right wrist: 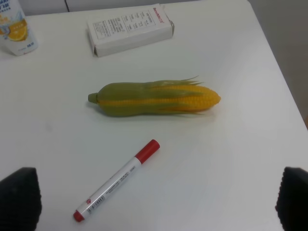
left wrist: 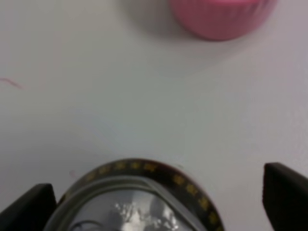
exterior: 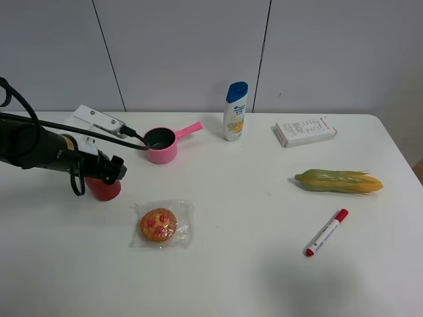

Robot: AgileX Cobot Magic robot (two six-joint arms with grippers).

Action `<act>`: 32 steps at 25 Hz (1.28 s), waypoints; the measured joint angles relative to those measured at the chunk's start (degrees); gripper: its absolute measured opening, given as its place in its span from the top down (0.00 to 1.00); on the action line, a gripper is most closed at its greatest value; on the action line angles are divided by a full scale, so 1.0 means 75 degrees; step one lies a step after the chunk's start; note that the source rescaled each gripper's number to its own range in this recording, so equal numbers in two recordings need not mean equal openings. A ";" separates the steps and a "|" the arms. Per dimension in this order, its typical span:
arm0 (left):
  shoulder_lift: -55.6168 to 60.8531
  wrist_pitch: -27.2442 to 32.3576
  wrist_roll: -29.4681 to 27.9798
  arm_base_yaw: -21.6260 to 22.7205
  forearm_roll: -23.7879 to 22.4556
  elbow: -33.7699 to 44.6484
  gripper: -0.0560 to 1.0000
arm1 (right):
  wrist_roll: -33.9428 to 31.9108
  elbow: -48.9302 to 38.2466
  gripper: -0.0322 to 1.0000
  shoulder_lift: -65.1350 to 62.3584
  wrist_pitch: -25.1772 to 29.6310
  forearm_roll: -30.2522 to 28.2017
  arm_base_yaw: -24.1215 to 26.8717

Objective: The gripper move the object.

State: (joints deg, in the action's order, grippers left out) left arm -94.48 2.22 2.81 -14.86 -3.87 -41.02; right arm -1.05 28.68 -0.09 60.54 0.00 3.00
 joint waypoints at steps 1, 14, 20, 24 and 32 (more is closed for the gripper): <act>0.0000 0.0000 -0.0072 0.0000 0.0000 0.0000 0.25 | 0.0000 0.0000 0.00 0.0000 0.0000 0.0000 0.0000; 0.0869 0.1625 -0.0792 0.0000 0.0000 -0.0451 0.03 | 0.0000 0.0000 0.00 0.0000 0.0000 0.0000 0.0000; 0.2219 0.4523 -0.0817 0.0000 -0.0010 -0.1520 0.02 | 0.0000 0.0000 0.00 0.0000 0.0000 0.0000 0.0000; 0.2901 0.5808 -0.0817 0.0390 -0.0027 -0.2232 0.02 | 0.0000 0.0000 0.00 0.0000 0.0000 0.0000 0.0000; 0.4103 0.7310 -0.0673 0.2301 -0.0031 -0.2647 0.02 | 0.0000 0.0000 0.00 0.0000 0.0000 0.0000 0.0000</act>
State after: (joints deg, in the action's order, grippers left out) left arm -63.71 57.04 -2.23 2.40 -4.11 -60.88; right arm -1.05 28.68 -0.09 60.54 0.00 3.00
